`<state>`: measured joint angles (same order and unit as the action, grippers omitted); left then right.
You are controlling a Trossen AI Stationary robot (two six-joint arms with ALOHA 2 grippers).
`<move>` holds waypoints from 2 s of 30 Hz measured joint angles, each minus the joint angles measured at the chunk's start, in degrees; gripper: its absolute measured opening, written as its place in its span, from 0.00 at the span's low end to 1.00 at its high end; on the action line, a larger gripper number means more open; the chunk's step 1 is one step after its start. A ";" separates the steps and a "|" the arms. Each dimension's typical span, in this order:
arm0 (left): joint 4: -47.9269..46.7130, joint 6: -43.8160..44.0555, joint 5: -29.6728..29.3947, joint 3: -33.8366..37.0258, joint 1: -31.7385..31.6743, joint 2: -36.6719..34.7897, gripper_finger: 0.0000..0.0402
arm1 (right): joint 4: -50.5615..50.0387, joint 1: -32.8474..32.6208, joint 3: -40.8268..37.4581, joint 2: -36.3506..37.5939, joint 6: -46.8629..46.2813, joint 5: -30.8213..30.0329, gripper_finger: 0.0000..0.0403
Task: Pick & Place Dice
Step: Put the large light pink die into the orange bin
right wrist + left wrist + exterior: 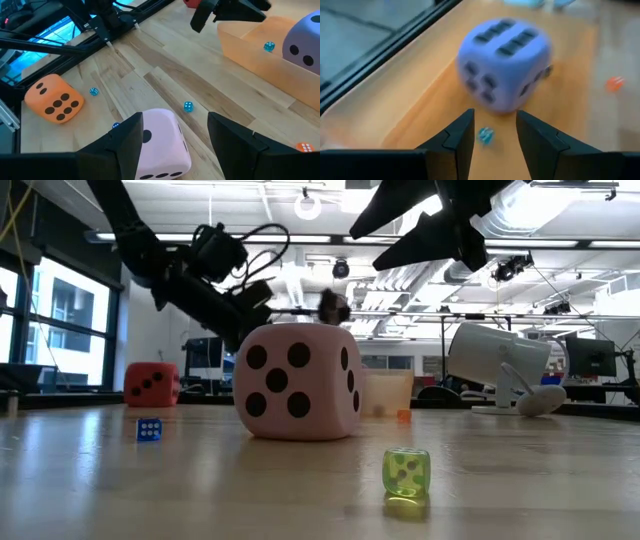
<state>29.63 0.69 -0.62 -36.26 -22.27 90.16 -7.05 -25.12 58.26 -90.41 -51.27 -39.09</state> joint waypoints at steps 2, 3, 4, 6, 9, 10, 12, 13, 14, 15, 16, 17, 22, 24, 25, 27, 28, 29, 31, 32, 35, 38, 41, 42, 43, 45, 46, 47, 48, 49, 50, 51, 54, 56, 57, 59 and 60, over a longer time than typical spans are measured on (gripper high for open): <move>0.91 -1.02 -1.66 -0.01 1.30 -0.73 0.35 | -0.15 0.00 0.00 0.00 0.17 0.00 0.52; 1.27 -1.50 -2.51 -0.01 1.92 -1.16 0.35 | -0.11 0.00 0.00 0.00 0.34 0.00 0.52; 1.27 -2.05 -3.42 -0.01 2.71 -1.76 0.35 | -0.11 0.00 0.00 0.00 0.50 0.02 0.52; 0.26 -2.61 -4.15 -0.01 4.39 -3.47 0.35 | -0.10 0.00 0.00 0.00 1.26 0.35 0.52; -5.43 -5.04 -1.12 -0.06 7.41 -7.36 0.35 | -0.07 0.05 0.00 0.00 2.25 0.70 0.52; -8.69 -4.99 -0.66 -0.06 8.56 -9.26 0.35 | 0.13 0.36 0.00 0.00 3.00 0.51 0.52; -14.35 -3.87 -0.62 -0.05 10.45 -12.83 0.35 | 0.99 1.11 0.00 0.00 5.37 0.45 0.52; -17.43 -3.04 -0.63 -0.06 11.41 -14.80 0.35 | 1.80 1.56 0.00 0.00 7.02 0.39 0.52; -20.38 -1.92 -0.82 -0.06 12.37 -16.66 0.35 | 2.91 1.95 0.00 0.00 8.68 0.37 0.52; -22.72 -0.57 -0.83 -0.06 13.33 -18.32 0.35 | 4.24 2.43 0.00 0.00 10.42 0.43 0.52; -25.11 0.93 -0.79 -0.06 14.36 -19.75 0.35 | 5.50 2.88 0.00 0.00 11.69 0.62 0.52; -27.36 2.59 -0.54 -0.06 15.44 -21.10 0.35 | 6.65 3.28 0.00 0.00 12.37 0.92 0.52; -37.96 8.63 3.51 -0.04 20.56 -24.09 0.35 | 10.65 5.77 0.00 -0.02 16.17 4.79 0.52; -39.04 8.68 3.93 -0.04 22.96 -24.10 0.35 | 12.93 6.37 0.00 -0.02 18.59 4.68 0.52; -39.51 8.55 3.91 -0.04 24.13 -24.10 0.35 | 13.92 6.60 0.00 -0.02 19.72 4.72 0.52; -39.63 8.15 3.85 -0.04 26.17 -24.04 0.35 | 14.84 6.90 0.00 -0.02 21.70 5.41 0.52; -39.52 8.14 3.73 -0.04 27.08 -24.04 0.35 | 15.00 6.95 0.00 -0.02 22.61 6.50 0.52; -39.44 8.25 3.70 -0.04 27.86 -24.04 0.35 | 15.10 6.91 0.00 -0.02 23.12 7.70 0.52; -39.00 9.98 3.47 -0.04 28.86 -24.04 0.35 | 16.44 6.88 -0.02 -0.04 23.26 8.81 0.52; -38.74 10.81 3.46 -0.04 29.12 -24.04 0.35 | 17.70 6.86 -0.02 -0.04 23.57 9.04 0.52; -38.71 14.09 3.32 -0.04 29.50 -24.04 0.35 | 21.81 6.86 -0.02 -0.04 28.48 9.05 0.55; -38.67 15.62 3.28 -0.04 30.14 -24.04 0.39 | 25.26 6.86 -0.02 -0.04 35.59 8.94 0.61; -38.57 14.76 3.30 -0.04 31.62 -24.04 0.45 | 27.03 6.86 -0.02 -0.04 39.07 7.97 0.69; -38.33 13.74 3.30 -0.04 32.18 -24.01 0.48 | 27.04 6.86 -0.02 -0.04 39.58 7.89 0.73; -38.04 13.00 3.28 -0.04 32.72 -24.01 0.51 | 27.04 6.86 -0.02 -0.04 39.83 7.89 0.76; -37.49 12.90 2.60 -0.04 33.65 -24.01 0.57 | 27.04 6.75 -0.02 -0.04 39.99 7.82 0.83; -37.07 12.90 1.76 -0.04 34.08 -23.83 0.59 | 27.04 6.72 -0.02 -0.04 40.10 7.80 0.87; -36.35 12.73 0.84 -0.04 34.46 -23.63 0.62 | 27.04 6.67 -0.02 -0.04 40.19 7.74 0.91; -36.01 12.35 -0.24 -0.03 34.84 -23.60 0.65 | 27.04 6.64 -0.02 -0.04 40.17 7.69 0.95; -35.77 12.00 -1.42 0.01 35.23 -23.60 0.68 | 27.04 6.66 -0.02 -0.04 39.87 7.43 0.97; -35.25 11.83 -2.25 0.01 35.56 -23.60 0.70 | 27.04 6.67 -0.02 -0.04 39.29 7.15 0.98; -35.00 12.19 -3.27 0.01 35.86 -23.60 0.73 | 27.03 6.67 -0.02 -0.04 39.13 7.08 0.98; -35.14 14.53 -4.24 0.01 36.77 -23.60 0.77 | 27.02 6.58 -0.02 -0.04 39.50 7.10 0.94; -34.71 14.37 -4.48 0.01 37.49 -23.06 0.79 | 27.04 6.40 -0.02 -0.04 39.53 7.25 0.91; -34.45 14.15 -5.00 0.01 37.91 -22.72 0.79 | 27.06 6.36 -0.02 -0.04 39.72 7.41 0.90; -33.53 14.21 -5.81 0.09 38.65 -22.29 0.80 | 27.39 6.06 -0.02 -0.04 39.98 7.48 0.89; -31.75 14.21 -5.77 0.08 38.72 -21.95 0.80 | 27.47 5.95 0.00 -0.04 39.91 7.48 0.89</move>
<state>-2.13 14.90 -6.40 -36.18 16.44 68.21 20.42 -19.17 58.26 -90.45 -11.36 -31.62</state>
